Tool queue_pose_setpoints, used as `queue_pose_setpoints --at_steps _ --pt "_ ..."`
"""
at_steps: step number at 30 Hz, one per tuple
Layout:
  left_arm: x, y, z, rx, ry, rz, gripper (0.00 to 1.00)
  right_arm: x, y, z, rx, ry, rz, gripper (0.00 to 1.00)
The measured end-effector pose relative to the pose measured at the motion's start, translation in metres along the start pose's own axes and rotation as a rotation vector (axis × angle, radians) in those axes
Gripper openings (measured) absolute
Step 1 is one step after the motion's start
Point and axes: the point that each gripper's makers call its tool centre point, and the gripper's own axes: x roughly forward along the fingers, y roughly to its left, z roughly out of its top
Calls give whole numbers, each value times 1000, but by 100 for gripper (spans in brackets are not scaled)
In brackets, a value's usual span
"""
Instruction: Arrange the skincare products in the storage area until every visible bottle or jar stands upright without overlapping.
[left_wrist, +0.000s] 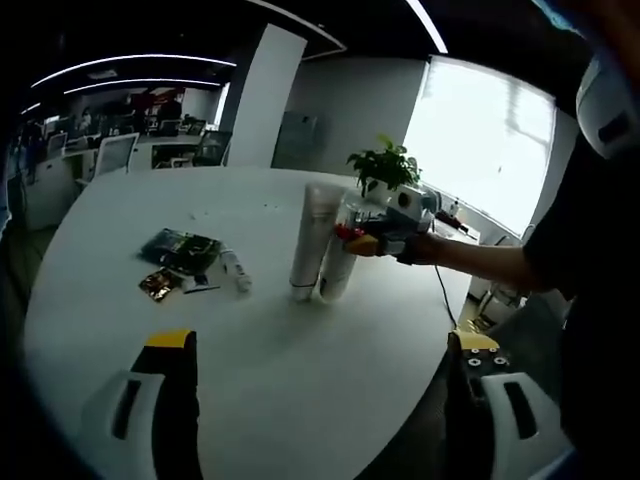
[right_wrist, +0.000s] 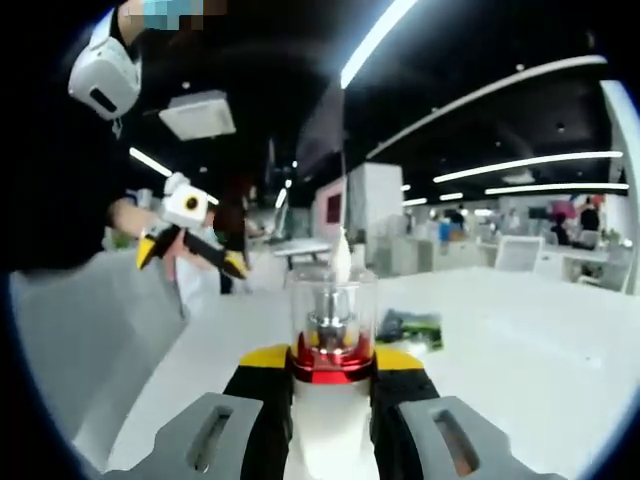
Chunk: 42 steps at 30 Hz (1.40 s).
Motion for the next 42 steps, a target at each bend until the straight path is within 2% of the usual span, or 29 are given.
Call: queue_pose_setpoints --at_steps 8,12,25,37,42 --pt "-2 4 -5 3 23 12 99 3 -7 0 -21 -6 13 20" --pt "-2 5 -7 2 28 14 99 -1 -19 -6 -32 -13 25 20" --pt "2 1 -11 10 49 12 98 3 0 1 -52 -60 58 21" --pt "3 -3 -15 12 59 4 98 4 3 2 -46 -54 53 21" --pt "3 -4 -15 15 63 3 98 3 3 0 -8 -54 43 22"
